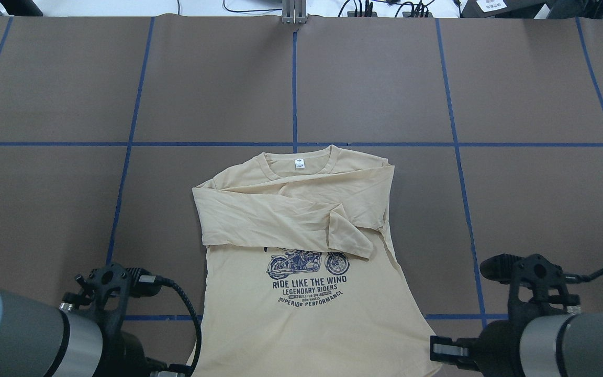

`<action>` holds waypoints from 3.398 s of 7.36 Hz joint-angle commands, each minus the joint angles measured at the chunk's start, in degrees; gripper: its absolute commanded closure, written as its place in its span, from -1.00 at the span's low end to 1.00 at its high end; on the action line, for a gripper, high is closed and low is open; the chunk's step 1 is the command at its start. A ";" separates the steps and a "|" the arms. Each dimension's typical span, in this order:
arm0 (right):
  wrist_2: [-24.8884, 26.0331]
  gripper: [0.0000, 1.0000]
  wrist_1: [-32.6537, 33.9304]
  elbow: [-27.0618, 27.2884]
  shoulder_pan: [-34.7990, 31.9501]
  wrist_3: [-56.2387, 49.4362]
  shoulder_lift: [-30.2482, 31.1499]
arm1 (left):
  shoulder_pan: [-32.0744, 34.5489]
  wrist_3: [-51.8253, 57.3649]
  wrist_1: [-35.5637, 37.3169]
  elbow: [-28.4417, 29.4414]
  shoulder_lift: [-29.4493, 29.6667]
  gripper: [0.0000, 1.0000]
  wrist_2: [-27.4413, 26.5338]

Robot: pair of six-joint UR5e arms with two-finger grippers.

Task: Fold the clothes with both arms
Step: 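Lift the hem with both grippers and fold it toward the collar, then lay the hem on the collar edge and open both grippers, then move the left gripper down to the folded shirt's side edge nearest it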

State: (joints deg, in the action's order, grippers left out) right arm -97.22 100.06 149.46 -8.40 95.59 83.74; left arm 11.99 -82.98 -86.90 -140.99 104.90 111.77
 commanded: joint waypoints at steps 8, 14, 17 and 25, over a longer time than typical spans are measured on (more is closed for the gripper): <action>-1.74 1.00 -7.89 -36.25 -28.25 -6.99 -20.88 | 24.13 13.28 -1.06 27.29 12.41 1.00 -8.67; -0.86 -0.26 -23.15 -53.48 -28.95 -9.73 -21.25 | 23.70 13.63 -19.36 44.93 13.57 -0.71 -10.79; -2.26 -1.00 -22.89 -53.31 -30.35 -10.08 -22.84 | 22.65 13.54 -22.96 40.73 12.35 -1.00 -8.87; -2.62 -1.00 -23.07 -52.95 -30.36 -10.25 -22.31 | 8.75 12.75 -24.19 35.95 4.87 -0.10 -9.91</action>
State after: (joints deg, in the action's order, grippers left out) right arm -99.82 76.99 96.58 -38.80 85.34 61.38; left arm 21.02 -70.26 -111.09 -105.81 109.82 102.09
